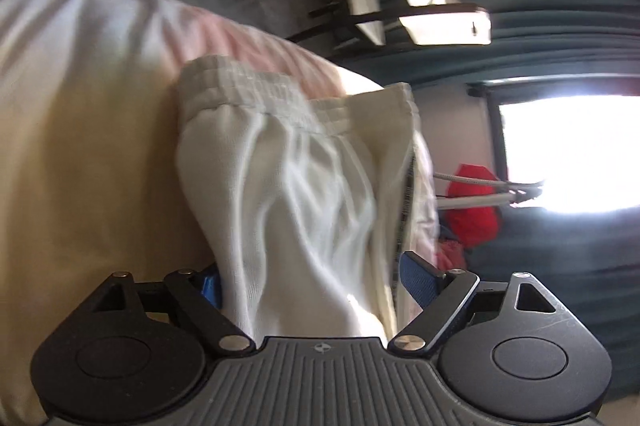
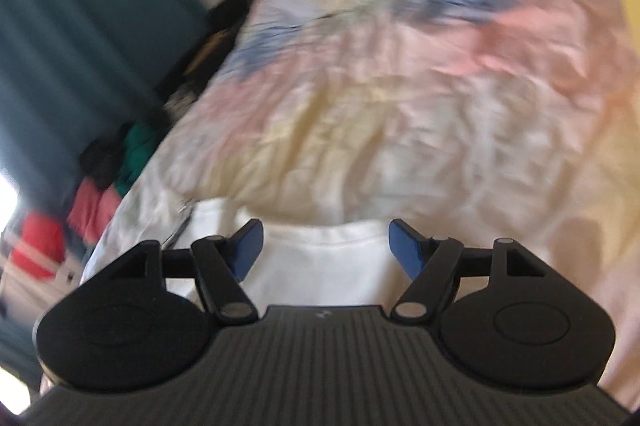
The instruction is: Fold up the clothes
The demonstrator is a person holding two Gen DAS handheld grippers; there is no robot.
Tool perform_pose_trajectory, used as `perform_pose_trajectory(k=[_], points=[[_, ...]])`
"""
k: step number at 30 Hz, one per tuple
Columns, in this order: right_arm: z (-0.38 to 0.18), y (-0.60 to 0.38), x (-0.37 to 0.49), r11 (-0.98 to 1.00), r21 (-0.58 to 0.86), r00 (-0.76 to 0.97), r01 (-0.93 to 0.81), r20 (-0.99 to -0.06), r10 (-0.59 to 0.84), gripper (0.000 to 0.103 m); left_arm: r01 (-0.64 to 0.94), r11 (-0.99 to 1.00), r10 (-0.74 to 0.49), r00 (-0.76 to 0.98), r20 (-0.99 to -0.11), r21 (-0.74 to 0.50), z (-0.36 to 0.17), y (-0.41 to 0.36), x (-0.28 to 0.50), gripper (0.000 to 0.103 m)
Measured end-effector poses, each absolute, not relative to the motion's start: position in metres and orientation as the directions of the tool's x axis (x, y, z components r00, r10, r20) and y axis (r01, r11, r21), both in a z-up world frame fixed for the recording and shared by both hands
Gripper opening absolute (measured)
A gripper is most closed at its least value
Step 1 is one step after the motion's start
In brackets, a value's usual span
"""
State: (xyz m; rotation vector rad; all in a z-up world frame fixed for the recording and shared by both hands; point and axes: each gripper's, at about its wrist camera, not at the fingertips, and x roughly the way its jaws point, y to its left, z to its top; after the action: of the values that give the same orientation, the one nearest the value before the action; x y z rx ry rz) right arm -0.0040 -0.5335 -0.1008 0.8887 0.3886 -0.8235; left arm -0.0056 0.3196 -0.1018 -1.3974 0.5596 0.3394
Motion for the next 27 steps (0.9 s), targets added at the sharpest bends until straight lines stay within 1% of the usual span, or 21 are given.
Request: perform_pose_trajectory(k=[2,4,6,8,10,11,12,13,14,16,17,18,19,20,21,22,25,27], points=[[-0.107,-0.538,-0.012,0.291,0.536,0.603,0.793,-0.623,-0.498,0.073,-0.582,0.153,-0.080,0.798,-0.597,-0.799,-0.105,0.320,-0.008,0.076],[-0.115,-0.543,-0.019,0.230,0.549,0.583,0.803,-0.648,-0.490,0.072,-0.601,0.145,-0.077,0.785,-0.614,-0.786,-0.106,0.318,-0.010,0.072],[-0.129,-0.550,-0.022,0.184,0.607,0.620,0.773,-0.660,-0.425,0.072,-0.608,0.156,-0.118,0.771,-0.626,-0.778,-0.111,0.314,-0.005,0.072],[-0.145,-0.551,-0.016,0.151,0.625,0.634,0.766,-0.692,-0.345,0.072,-0.617,0.177,-0.165,0.749,-0.641,-0.767,-0.117,0.310,0.002,0.069],[-0.159,-0.552,-0.009,0.116,0.642,0.645,0.758,-0.714,-0.272,0.072,-0.622,0.193,-0.179,0.738,-0.650,-0.759,-0.121,0.309,0.002,0.064],[-0.165,-0.552,-0.006,0.096,0.652,0.653,0.752,-0.717,-0.244,0.072,-0.622,0.189,-0.180,0.739,-0.649,-0.760,-0.122,0.309,0.001,0.063],[-0.167,-0.552,-0.002,0.102,0.657,0.660,0.747,-0.714,-0.236,0.067,-0.621,0.182,-0.179,0.742,-0.646,-0.763,-0.124,0.310,-0.001,0.060],[-0.168,-0.552,0.001,0.109,0.662,0.666,0.742,-0.709,-0.230,0.061,-0.619,0.174,-0.178,0.745,-0.643,-0.765,-0.126,0.310,-0.003,0.054],[-0.169,-0.551,0.005,0.117,0.666,0.673,0.736,-0.705,-0.223,0.051,-0.618,0.167,-0.177,0.748,-0.640,-0.768,-0.127,0.311,-0.005,0.052],[-0.165,-0.551,0.014,0.168,0.657,0.677,0.735,-0.695,-0.242,0.047,-0.615,0.143,-0.181,0.754,-0.632,-0.775,-0.131,0.312,-0.010,0.048],[-0.163,-0.550,0.019,0.197,0.643,0.672,0.740,-0.696,-0.252,0.039,-0.615,0.135,-0.180,0.755,-0.630,-0.777,-0.133,0.312,-0.013,0.047],[-0.160,-0.550,0.024,0.225,0.629,0.668,0.744,-0.697,-0.261,0.029,-0.614,0.132,-0.178,0.758,-0.628,-0.778,-0.133,0.312,-0.016,0.044],[-0.162,-0.551,0.027,0.230,0.612,0.654,0.757,-0.709,-0.264,0.024,-0.612,0.130,-0.175,0.760,-0.626,-0.780,-0.133,0.311,-0.018,0.039],[-0.165,-0.553,0.031,0.227,0.595,0.637,0.771,-0.726,-0.258,0.014,-0.611,0.128,-0.173,0.762,-0.624,-0.781,-0.134,0.310,-0.019,0.037],[-0.168,-0.555,0.034,0.224,0.578,0.620,0.785,-0.743,-0.252,0.008,-0.609,0.123,-0.172,0.765,-0.621,-0.784,-0.134,0.312,-0.015,0.033],[-0.170,-0.556,0.035,0.219,0.576,0.616,0.787,-0.746,-0.252,0.008,-0.603,0.125,-0.167,0.770,-0.616,-0.788,-0.132,0.313,-0.014,0.027],[-0.164,-0.554,0.034,0.239,0.584,0.631,0.776,-0.724,-0.279,0.007,-0.580,0.141,-0.147,0.789,-0.596,-0.802,-0.127,0.309,-0.020,0.019],[-0.153,-0.550,0.033,0.281,0.588,0.652,0.758,-0.691,-0.312,0.006,-0.564,0.153,-0.134,0.802,-0.582,-0.812,-0.123,0.307,-0.023,0.016]])
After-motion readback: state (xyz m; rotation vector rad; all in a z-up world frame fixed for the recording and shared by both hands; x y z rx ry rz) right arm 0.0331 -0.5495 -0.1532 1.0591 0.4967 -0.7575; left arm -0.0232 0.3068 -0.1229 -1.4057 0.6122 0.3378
